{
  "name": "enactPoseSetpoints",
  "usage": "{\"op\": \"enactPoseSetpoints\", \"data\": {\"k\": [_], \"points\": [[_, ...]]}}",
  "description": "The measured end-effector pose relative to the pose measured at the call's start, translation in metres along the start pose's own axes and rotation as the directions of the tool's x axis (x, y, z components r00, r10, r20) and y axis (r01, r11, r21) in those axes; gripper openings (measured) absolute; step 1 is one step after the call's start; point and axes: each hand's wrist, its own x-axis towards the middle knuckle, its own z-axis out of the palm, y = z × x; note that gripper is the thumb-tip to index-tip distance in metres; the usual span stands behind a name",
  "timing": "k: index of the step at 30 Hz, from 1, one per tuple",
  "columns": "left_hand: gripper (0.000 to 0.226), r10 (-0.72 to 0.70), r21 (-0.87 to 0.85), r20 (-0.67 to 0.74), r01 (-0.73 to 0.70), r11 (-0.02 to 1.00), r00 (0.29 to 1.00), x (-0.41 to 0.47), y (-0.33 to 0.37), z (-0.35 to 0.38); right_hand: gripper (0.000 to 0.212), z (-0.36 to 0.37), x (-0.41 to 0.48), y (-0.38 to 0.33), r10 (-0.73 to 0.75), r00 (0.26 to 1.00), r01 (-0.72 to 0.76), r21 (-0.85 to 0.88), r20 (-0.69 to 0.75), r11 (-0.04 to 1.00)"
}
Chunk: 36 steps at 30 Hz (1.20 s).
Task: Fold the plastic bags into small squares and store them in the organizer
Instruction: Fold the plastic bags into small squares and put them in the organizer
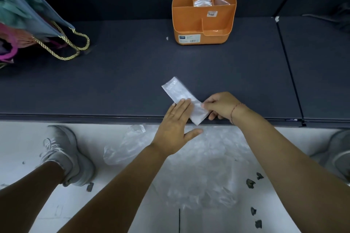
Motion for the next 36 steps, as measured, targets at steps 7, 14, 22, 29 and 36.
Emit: {"op": "enactPoseSetpoints", "data": {"k": [7,14,22,29,36], "points": [[0.044,-0.012,-0.106,-0.206,-0.010,0.994,0.978,-0.006,-0.005,0.004,0.020,-0.009,-0.030,0.023,0.036,0.983,-0.098,0.350,0.179,0.932],[0.036,-0.171,-0.344,-0.164,0.106,0.933,0.972,-0.004,0.001,-0.007,0.074,-0.008,-0.014,0.023,-0.430,0.884,0.464,-0.226,0.184,0.857],[0.025,-0.399,-0.598,-0.123,0.253,0.761,0.909,0.000,0.013,-0.023,0.011,0.013,0.011,0.008,-0.406,0.914,0.406,0.005,-0.014,0.914],[0.027,-0.722,-0.629,-0.236,0.464,0.624,0.651,0.024,0.014,-0.020,0.006,0.024,0.025,-0.014,-0.226,0.963,0.224,-0.034,-0.148,0.974],[0.043,-0.372,-0.110,-0.485,0.366,0.924,0.791,0.040,0.009,-0.021,0.020,0.030,0.032,-0.035,-0.056,0.984,0.031,-0.149,-0.170,0.988]]}}
